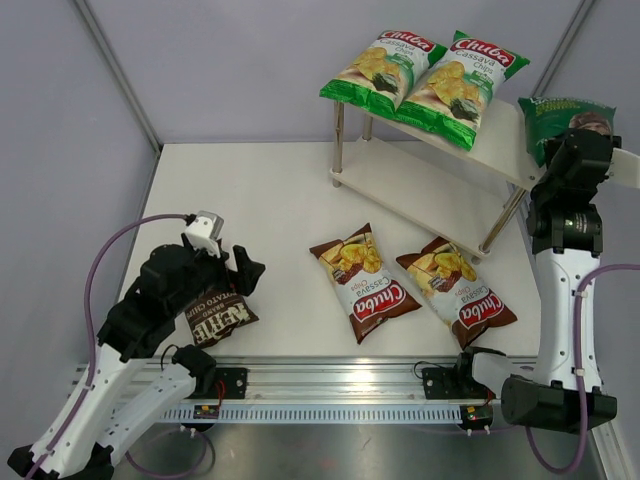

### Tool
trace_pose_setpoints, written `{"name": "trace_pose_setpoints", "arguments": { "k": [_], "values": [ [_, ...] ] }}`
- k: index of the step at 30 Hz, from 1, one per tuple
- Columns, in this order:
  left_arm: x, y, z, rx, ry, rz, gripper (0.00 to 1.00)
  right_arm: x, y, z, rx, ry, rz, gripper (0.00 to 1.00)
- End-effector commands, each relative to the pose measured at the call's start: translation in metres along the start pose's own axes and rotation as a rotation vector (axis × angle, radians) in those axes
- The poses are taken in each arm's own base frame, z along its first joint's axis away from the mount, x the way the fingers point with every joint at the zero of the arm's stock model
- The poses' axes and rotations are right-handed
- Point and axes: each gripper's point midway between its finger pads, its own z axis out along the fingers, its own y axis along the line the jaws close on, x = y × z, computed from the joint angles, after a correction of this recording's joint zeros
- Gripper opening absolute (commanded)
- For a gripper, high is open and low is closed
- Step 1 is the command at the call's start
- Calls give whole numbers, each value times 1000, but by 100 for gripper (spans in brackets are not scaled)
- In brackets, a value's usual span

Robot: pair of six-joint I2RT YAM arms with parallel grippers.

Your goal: Place and organize the chips bags onto the shelf

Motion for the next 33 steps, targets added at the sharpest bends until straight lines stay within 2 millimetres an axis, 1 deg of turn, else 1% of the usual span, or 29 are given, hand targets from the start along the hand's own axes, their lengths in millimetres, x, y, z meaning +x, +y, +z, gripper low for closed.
{"name": "trace_pose_setpoints", "arguments": {
  "k": [1, 2, 3, 4, 6, 7, 9, 10, 11, 12, 14, 15, 16, 18, 19, 21, 22, 23, 25, 26, 30, 31, 33],
  "values": [
    [-9, 1, 0, 0, -57, 16, 99, -14, 20, 0, -58, -80, 150, 9],
    [-10, 1, 0, -1, -59, 17, 99, -11, 19, 1, -48, -85, 144, 10],
    [-11, 0, 0, 1, -62, 18, 99, -4, 18, 2, -37, -83, 118, 10],
    [-10, 1, 0, 0, -56, 19, 99, 0, 21, -1, -30, -99, 116, 11],
    [-10, 1, 1, -1, -53, 19, 99, 10, 22, -2, -21, -102, 91, 13],
    [-10, 1, 1, -1, -53, 19, 99, 22, 27, -7, -30, -79, 91, 14],
    [-9, 1, 1, -1, -53, 17, 99, 27, 24, -8, -9, -94, 98, 16],
    [-9, 1, 0, 0, -59, 19, 99, 34, 24, -10, -1, -85, 97, 17],
    [-10, 1, -1, 0, -64, 18, 99, 37, 24, -10, 2, -81, 99, 19],
    [-10, 1, -1, 2, -63, 18, 99, 44, 23, -10, 7, -73, 99, 25],
    [-10, 1, -2, 1, -67, 19, 99, 49, 21, -12, 27, -75, 91, 28],
    [-10, 1, -1, 2, -65, 19, 99, 49, 20, -13, 30, -77, 95, 29],
    [-10, 1, -1, 2, -65, 19, 99, 50, 19, -14, 32, -78, 94, 32],
    [-9, 1, 0, 0, -62, 21, 99, 49, 17, -17, 37, -77, 109, 41],
    [-9, 1, 0, 1, -62, 19, 99, 50, 17, -18, 37, -64, 103, 48],
    [-9, 1, 1, 2, -59, 21, 99, 47, 19, -23, 26, -50, 115, 54],
    [-9, 1, 1, 0, -57, 22, 99, 50, 19, -25, 20, -25, 109, 58],
    [-9, 1, 1, 1, -57, 21, 99, 45, 22, -29, 7, -20, 119, 59],
    [-9, 1, 1, 1, -57, 21, 99, 44, 21, -33, -3, 1, 114, 62],
    [-8, 1, 1, 1, -56, 21, 99, 39, 23, -37, -21, 1, 82, 68],
    [-8, 2, 1, -2, -56, 21, 99, 32, 25, -45, -51, 43, -30, 72],
    [-8, 1, 2, -1, -53, 22, 99, 33, 20, -46, -46, 70, -54, 72],
    [-9, 2, 3, -3, -50, 22, 99, 29, 17, -47, -63, 90, -58, 73]
  ]
}}
